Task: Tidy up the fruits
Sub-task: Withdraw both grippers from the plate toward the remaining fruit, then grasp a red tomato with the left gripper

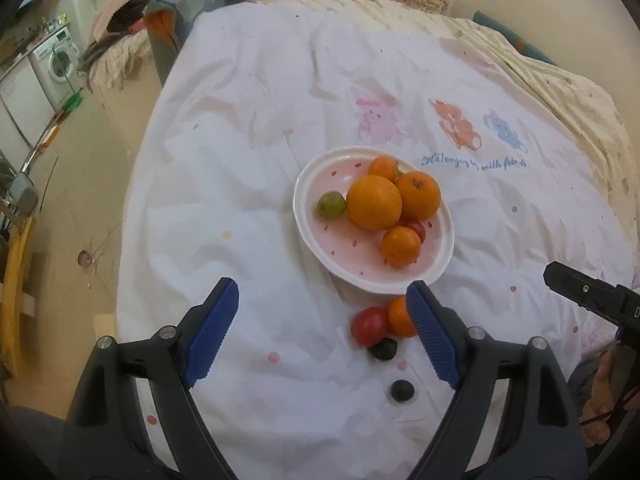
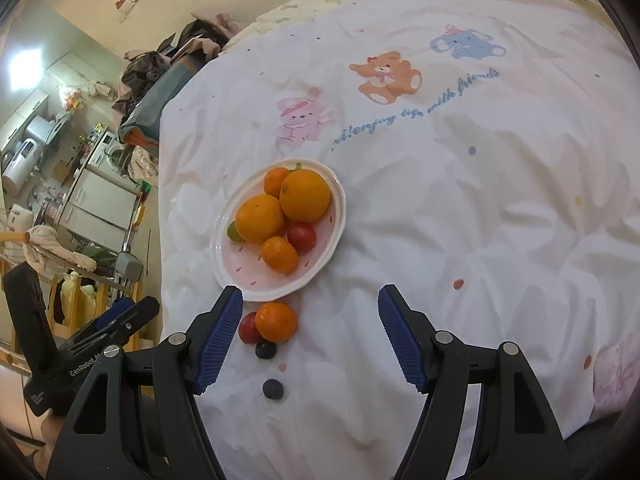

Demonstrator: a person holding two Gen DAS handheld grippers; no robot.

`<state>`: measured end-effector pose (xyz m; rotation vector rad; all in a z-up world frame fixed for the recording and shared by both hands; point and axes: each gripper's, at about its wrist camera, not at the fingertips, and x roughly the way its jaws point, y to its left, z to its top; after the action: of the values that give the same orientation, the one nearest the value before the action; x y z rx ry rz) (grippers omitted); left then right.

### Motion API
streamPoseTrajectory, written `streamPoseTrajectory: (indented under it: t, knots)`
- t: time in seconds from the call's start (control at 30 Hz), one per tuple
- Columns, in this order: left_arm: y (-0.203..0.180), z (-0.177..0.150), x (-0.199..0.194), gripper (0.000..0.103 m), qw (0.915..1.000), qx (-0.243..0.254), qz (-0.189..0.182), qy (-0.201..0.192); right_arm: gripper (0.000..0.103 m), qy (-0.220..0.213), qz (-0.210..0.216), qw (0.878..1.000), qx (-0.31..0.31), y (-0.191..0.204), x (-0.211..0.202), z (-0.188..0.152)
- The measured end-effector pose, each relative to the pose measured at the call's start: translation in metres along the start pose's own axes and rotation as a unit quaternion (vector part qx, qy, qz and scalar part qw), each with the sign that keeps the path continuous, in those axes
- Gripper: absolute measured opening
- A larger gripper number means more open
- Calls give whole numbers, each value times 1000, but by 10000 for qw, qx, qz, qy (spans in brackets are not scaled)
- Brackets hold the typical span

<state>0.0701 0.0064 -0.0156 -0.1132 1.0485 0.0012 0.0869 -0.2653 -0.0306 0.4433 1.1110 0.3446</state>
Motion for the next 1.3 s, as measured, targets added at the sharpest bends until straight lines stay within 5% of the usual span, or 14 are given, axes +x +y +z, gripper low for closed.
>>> streamPoseTrajectory:
  t: [0.73, 0.97, 1.2, 1.3]
  knots:
    - [6, -5, 51, 83, 9971, -303, 122, 688, 73, 163, -115, 9991, 368, -10, 26, 7]
    - [0, -15, 71, 82, 9913, -316, -337, 1231, 73, 364, -5, 9975, 611, -16, 38, 10]
    - [-40, -30, 102, 50, 9809, 623, -406, 1798, 73, 454, 32, 9970, 620, -16, 42, 10]
    - [-46, -27, 102, 50, 9813, 807, -431, 1693, 73, 457, 39, 9967, 666, -18, 41, 10]
